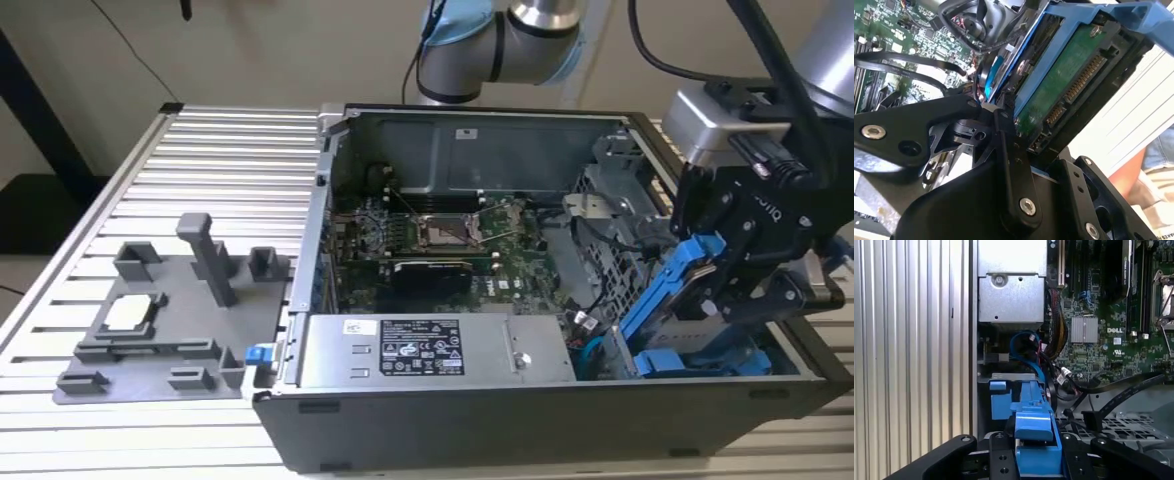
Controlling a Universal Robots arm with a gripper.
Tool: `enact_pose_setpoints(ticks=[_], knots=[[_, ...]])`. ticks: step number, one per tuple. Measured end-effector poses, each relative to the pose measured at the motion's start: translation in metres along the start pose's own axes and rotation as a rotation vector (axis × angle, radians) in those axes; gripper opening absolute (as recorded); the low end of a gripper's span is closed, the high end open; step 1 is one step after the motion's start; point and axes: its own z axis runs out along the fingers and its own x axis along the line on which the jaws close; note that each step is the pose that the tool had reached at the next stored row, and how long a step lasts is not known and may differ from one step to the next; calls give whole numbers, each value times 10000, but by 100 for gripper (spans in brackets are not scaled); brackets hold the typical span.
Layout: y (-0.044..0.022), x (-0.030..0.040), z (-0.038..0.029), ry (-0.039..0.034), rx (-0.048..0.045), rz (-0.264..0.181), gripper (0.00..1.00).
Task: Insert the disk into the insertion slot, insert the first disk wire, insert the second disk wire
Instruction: 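Insert the disk into the insertion slot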
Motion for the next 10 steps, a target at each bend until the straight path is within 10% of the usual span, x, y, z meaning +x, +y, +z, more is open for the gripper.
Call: enact_pose_setpoints(ticks=[10], knots=[[-7, 0, 103, -28, 1, -1, 33]])
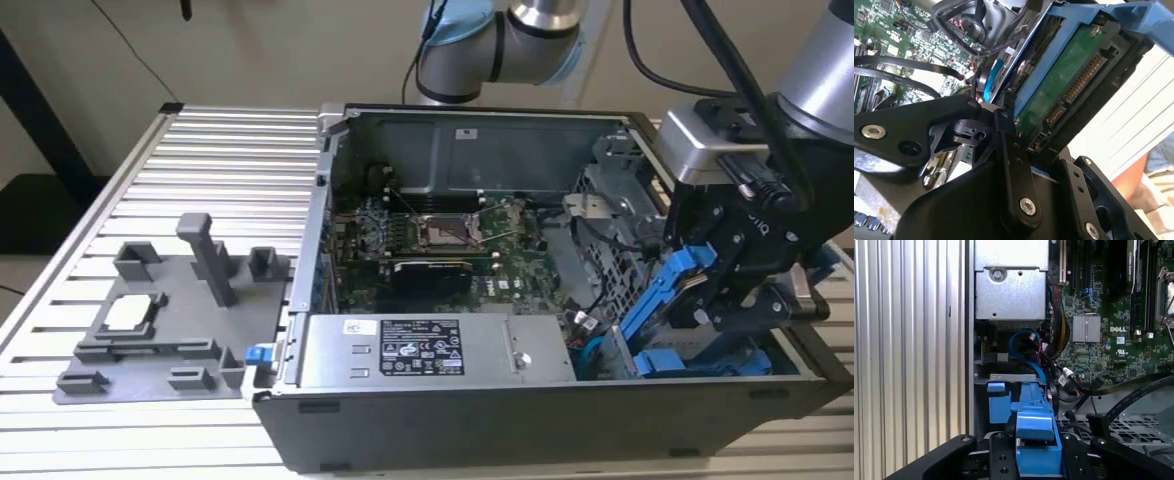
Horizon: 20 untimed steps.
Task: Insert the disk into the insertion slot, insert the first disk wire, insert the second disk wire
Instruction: 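Insert the disk into the insertion slot, then insert the first disk wire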
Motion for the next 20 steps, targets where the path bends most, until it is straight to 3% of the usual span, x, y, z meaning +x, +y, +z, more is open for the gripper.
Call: enact_pose_setpoints(ticks=[4, 7, 20], knots=[[-1, 0, 2, -20, 0, -2, 34], [0, 0, 1, -32, -1, -1, 47], [1, -2, -87, -7, 16, -2, 47]])
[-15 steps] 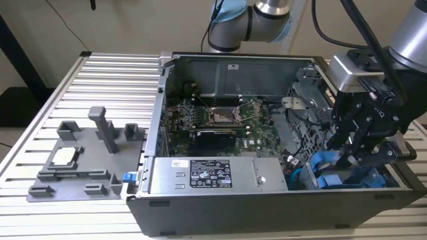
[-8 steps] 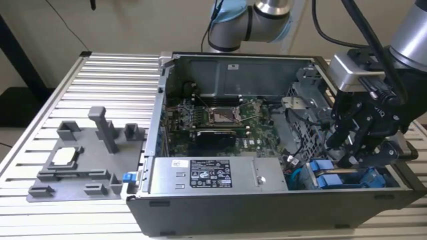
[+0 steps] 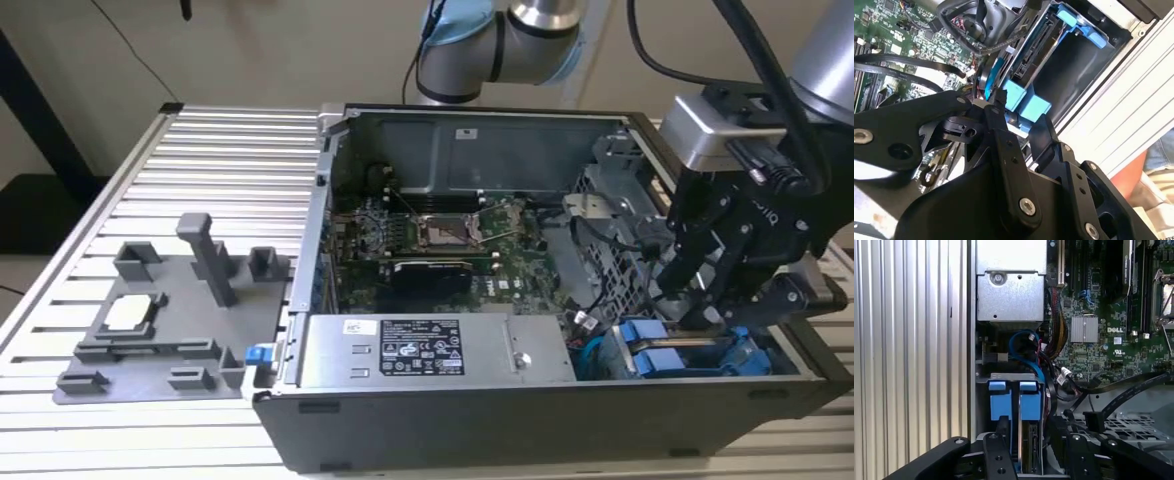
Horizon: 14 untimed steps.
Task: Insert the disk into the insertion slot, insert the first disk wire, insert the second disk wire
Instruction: 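Insert the first disk wire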
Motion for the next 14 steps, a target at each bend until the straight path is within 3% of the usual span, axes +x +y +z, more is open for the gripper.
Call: enact_pose_setpoints(ticks=[1, 2, 8, 11, 13, 14], knots=[[1, 0, -1, 1, 63, 1, 47], [0, -1, -2, 3, 204, -2, 47], [1, 0, -1, -21, 1285, -11, 47], [1, 0, -1, -106, 1751, -11, 47], [1, -1, -2, -176, 1966, -9, 47], [0, -5, -1, -190, 1986, -8, 47]])
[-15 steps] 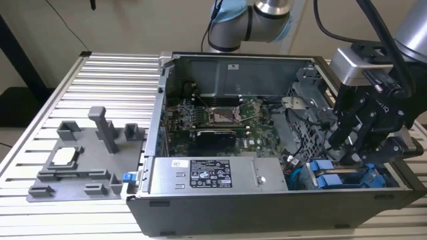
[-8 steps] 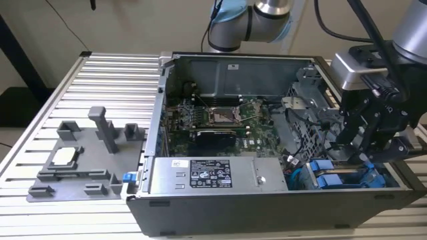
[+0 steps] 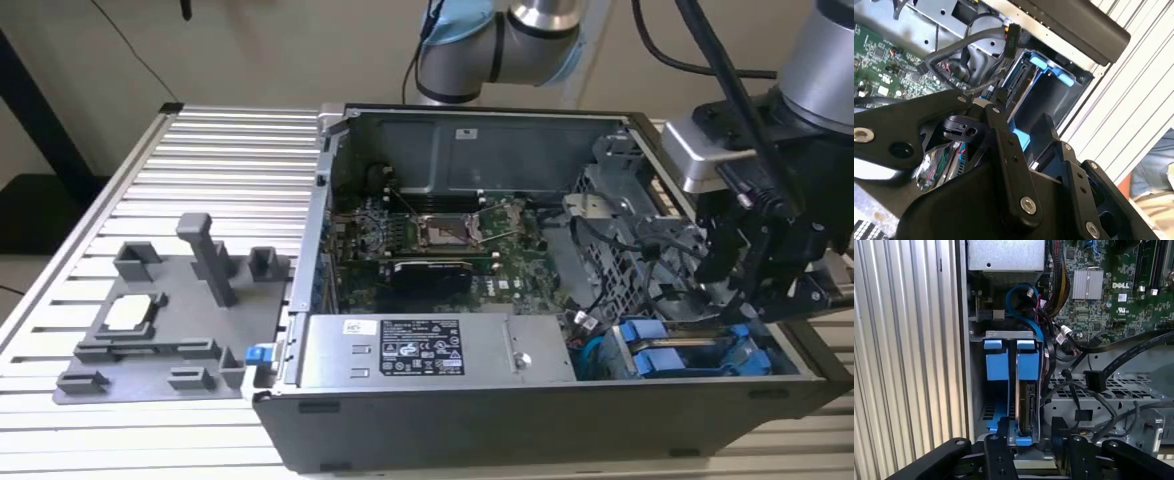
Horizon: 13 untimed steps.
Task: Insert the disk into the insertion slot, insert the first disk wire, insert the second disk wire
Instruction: 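Insert the first disk wire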
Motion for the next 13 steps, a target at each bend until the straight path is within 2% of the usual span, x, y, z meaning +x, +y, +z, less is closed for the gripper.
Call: enact_pose_setpoints(ticks=[5, 8, 9, 13], knots=[[-19, -64, 7, 2, 0, -21, 47], [-44, -73, 12, 24, -32, -50, 47], [-63, -74, 15, 42, -55, -55, 47], [-150, -90, 36, 207, -145, -83, 47]])
